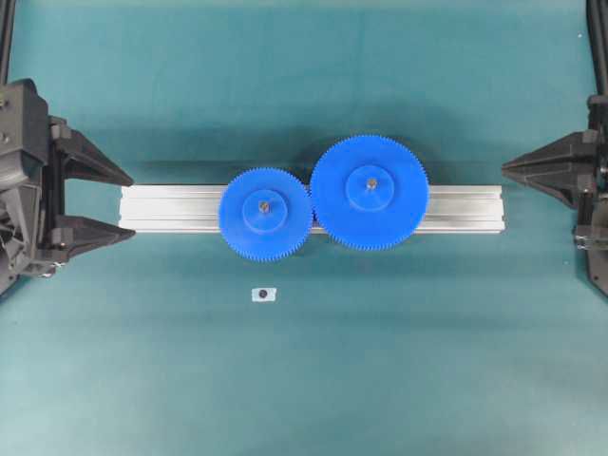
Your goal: Insert the small gear onto the shaft.
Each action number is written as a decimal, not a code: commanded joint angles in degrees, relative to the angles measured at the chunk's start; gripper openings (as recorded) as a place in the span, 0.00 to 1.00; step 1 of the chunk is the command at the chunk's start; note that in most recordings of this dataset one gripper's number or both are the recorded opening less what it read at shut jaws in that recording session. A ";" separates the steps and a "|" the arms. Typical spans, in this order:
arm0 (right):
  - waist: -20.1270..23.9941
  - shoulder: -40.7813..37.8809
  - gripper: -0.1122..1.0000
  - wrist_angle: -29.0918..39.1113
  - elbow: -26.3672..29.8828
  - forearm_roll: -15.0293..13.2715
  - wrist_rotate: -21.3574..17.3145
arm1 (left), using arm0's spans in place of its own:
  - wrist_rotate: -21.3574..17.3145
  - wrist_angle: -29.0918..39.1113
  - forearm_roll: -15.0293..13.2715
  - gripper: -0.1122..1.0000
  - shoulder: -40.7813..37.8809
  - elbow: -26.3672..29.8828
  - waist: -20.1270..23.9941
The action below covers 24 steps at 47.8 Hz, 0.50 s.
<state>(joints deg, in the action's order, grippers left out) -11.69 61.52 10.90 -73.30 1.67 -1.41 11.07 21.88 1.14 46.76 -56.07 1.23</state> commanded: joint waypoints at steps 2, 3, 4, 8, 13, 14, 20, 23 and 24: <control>-0.18 -0.35 0.20 -0.53 0.70 0.09 -0.44 | -0.09 -0.35 0.18 0.85 -0.09 0.53 -0.09; -0.18 -0.35 0.20 -0.53 0.70 0.09 -0.44 | -0.09 -0.44 0.18 0.85 -0.09 0.62 -0.09; -0.18 -0.35 0.20 -0.53 0.70 0.09 -0.44 | -0.09 -0.44 0.18 0.85 -0.09 0.53 -0.09; -0.18 -0.35 0.20 -0.44 0.70 0.09 -0.44 | -0.09 -0.35 0.18 0.85 -0.09 0.35 -0.09; -0.18 -0.35 0.20 -0.44 0.70 0.09 -0.44 | -0.18 -0.44 0.18 0.85 0.00 0.35 -0.09; -0.18 -0.35 0.20 -0.44 0.70 0.09 -0.44 | -0.18 -0.44 0.18 0.85 0.00 0.35 -0.09; -0.09 -0.35 0.20 -0.35 0.70 0.09 -0.44 | -0.18 -0.44 0.18 0.85 0.18 0.18 -0.18; -0.18 -0.35 0.20 -0.35 0.70 0.09 -0.44 | -0.18 -0.44 0.09 0.85 0.18 0.09 -0.18; -0.18 -0.35 0.20 -0.35 0.70 0.09 -0.44 | -0.18 -0.44 0.18 0.85 0.18 0.00 -0.09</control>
<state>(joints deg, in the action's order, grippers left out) -11.69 61.52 10.90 -73.30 1.67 -1.41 10.99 21.88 1.14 46.85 -56.60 1.23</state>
